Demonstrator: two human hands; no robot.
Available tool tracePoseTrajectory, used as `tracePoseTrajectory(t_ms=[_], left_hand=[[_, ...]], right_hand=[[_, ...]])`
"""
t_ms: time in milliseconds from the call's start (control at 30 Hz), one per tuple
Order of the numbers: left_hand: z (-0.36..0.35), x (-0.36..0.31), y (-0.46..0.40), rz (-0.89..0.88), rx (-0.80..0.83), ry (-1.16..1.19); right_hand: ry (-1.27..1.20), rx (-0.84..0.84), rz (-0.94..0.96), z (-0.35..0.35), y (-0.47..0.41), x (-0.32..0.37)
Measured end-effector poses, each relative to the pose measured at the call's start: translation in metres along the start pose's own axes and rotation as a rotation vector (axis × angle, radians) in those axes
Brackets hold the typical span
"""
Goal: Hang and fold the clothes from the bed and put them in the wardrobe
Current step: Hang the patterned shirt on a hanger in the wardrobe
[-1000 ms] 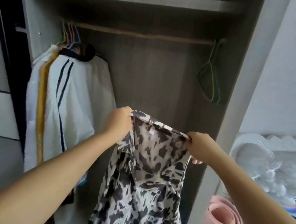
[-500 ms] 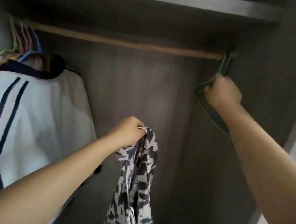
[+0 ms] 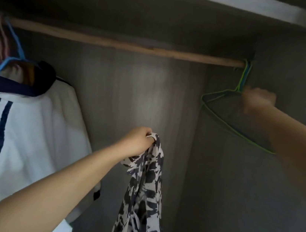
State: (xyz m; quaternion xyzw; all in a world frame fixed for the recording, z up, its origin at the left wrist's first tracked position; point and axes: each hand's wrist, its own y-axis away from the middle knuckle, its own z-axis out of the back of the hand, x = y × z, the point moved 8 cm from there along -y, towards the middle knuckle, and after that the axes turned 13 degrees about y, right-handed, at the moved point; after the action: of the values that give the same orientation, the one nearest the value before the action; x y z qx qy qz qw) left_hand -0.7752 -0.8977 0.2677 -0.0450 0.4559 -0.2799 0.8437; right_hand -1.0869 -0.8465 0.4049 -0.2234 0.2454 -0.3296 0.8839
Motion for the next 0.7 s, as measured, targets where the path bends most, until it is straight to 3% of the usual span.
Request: tracePoseTrajectory(t_ms=[200, 433, 700], left_hand=[[0.014, 0.019, -0.003, -0.06, -0.019, 0.08], [0.004, 0.019, -0.016, -0.085, 0.008, 0.056], [-0.025, 0.022, -0.034, -0.066, 0.102, -0.069]], right_hand=[[0.019, 0.017, -0.129, -0.014, -0.005, -0.018], [0.028, 0.016, -0.111, -0.026, -0.009, -0.015], [-0.209, -0.213, -0.138, 0.001, -0.011, -0.029]])
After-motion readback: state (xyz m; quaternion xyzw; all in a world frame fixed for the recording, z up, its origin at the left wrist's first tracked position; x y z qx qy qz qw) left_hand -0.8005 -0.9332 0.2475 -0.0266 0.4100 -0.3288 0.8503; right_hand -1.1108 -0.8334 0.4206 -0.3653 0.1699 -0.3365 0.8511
